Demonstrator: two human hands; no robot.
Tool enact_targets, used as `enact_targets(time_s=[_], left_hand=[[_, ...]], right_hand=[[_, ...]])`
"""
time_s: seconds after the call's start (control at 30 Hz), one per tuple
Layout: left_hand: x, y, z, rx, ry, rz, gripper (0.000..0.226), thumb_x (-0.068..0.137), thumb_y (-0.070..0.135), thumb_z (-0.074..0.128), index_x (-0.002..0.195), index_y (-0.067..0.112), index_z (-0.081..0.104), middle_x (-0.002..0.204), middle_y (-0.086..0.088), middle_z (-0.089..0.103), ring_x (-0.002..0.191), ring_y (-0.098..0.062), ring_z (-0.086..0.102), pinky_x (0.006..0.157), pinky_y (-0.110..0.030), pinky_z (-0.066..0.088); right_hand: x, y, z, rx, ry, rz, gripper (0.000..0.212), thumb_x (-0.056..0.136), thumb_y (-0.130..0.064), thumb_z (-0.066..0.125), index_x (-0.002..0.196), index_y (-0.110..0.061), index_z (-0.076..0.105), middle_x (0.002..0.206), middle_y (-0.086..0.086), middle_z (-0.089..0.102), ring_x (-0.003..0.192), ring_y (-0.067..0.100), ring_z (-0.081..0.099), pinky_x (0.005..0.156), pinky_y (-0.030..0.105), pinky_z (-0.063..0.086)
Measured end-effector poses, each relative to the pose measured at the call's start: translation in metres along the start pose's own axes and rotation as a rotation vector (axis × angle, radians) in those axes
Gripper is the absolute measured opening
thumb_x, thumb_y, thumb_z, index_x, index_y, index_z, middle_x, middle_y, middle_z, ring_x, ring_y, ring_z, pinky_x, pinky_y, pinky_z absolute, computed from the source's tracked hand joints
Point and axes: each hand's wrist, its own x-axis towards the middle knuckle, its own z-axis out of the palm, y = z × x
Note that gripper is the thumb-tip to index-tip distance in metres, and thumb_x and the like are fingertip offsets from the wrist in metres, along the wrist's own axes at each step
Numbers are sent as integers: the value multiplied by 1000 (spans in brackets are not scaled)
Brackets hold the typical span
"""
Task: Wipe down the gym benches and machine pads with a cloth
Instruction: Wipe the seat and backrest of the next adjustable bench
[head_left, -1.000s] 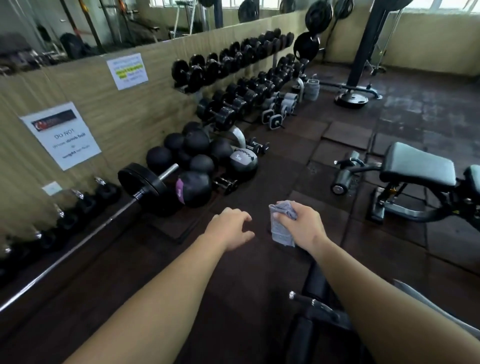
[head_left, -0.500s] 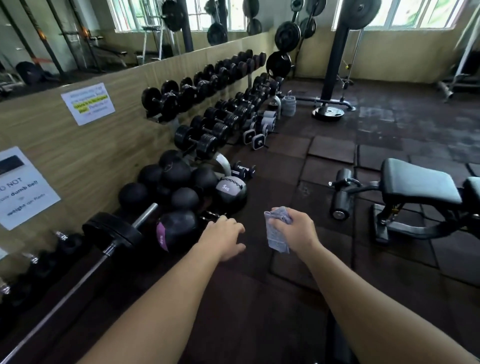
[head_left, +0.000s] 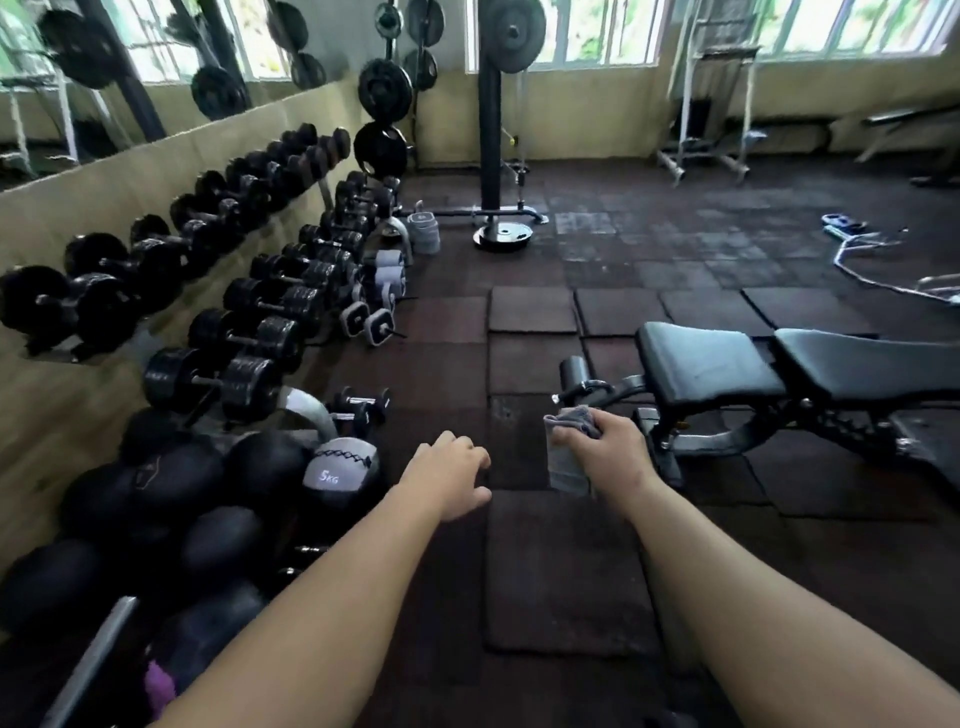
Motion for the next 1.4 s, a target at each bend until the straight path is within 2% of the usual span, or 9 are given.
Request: enact_targets(time_s=[0.13, 0.23, 0.47, 0.63, 0.87, 1.0, 1.1, 1.23, 1.4], left_hand=[[93, -2, -20, 50, -16, 185, 51, 96, 49, 59, 143, 31, 54, 144, 3, 52, 134, -23, 41, 104, -43, 43], [158, 9, -39, 108, -27, 338, 51, 95, 49, 59, 143, 30, 55, 144, 0, 51, 134, -25, 40, 104, -45, 44], [301, 96, -66, 160, 10, 665, 49, 91, 47, 61, 138, 30, 59, 139, 0, 54, 134, -27, 41, 97, -42, 43], [393, 200, -76, 173, 28, 831, 45, 90, 45, 63, 133, 32, 61, 134, 1, 55, 130, -26, 44, 98, -42, 43], [499, 369, -105, 185, 32, 1024, 44, 91, 47, 61, 131, 31, 62, 129, 0, 57, 127, -27, 46, 96, -42, 44], [539, 466, -124, 211, 28, 1145, 48, 92, 48, 61, 137, 30, 59, 135, 1, 55, 129, -26, 43, 98, -42, 43], [565, 537, -129, 218, 9, 1222, 47, 93, 46, 60, 136, 30, 59, 135, 0, 54, 130, -26, 43, 100, -42, 42], [605, 635, -129, 235, 2, 1323, 49, 93, 46, 59, 140, 30, 58, 141, 0, 53, 134, -25, 40, 106, -44, 41], [655, 752, -129, 263, -44, 1447, 50, 95, 46, 58, 142, 29, 56, 143, -1, 52, 138, -25, 38, 109, -46, 39]], right_hand=[[59, 14, -21, -20, 194, 51, 15, 74, -39, 77, 85, -30, 78, 81, -10, 77, 82, 10, 69, 84, 40, 57], [91, 22, -43, 10, 347, 96, 5, 81, -23, 81, 86, -25, 79, 85, -7, 79, 81, 6, 68, 82, 33, 54], [140, 58, -127, -36, 631, 207, 7, 83, -18, 81, 90, -20, 80, 86, -10, 78, 87, 9, 71, 84, 31, 53], [173, 94, -214, -62, 788, 254, 5, 85, -18, 78, 84, -23, 78, 80, -13, 75, 79, 5, 66, 75, 27, 49], [210, 138, -368, -145, 973, 371, 9, 81, -27, 79, 86, -19, 78, 85, -6, 77, 89, 20, 72, 83, 41, 56], [215, 155, -444, -104, 1095, 418, 4, 78, -29, 79, 79, -27, 77, 77, -11, 76, 82, 15, 71, 82, 43, 58], [215, 169, -497, -86, 1183, 433, 21, 66, -46, 73, 85, -38, 76, 80, -10, 77, 86, 18, 73, 83, 44, 59], [221, 197, -572, -90, 1274, 480, 4, 77, -33, 79, 79, -30, 76, 87, -10, 77, 91, 16, 72, 90, 44, 57], [235, 232, -658, -99, 1382, 571, 7, 83, -28, 79, 79, -31, 75, 86, -10, 76, 89, 14, 72, 88, 41, 58]])
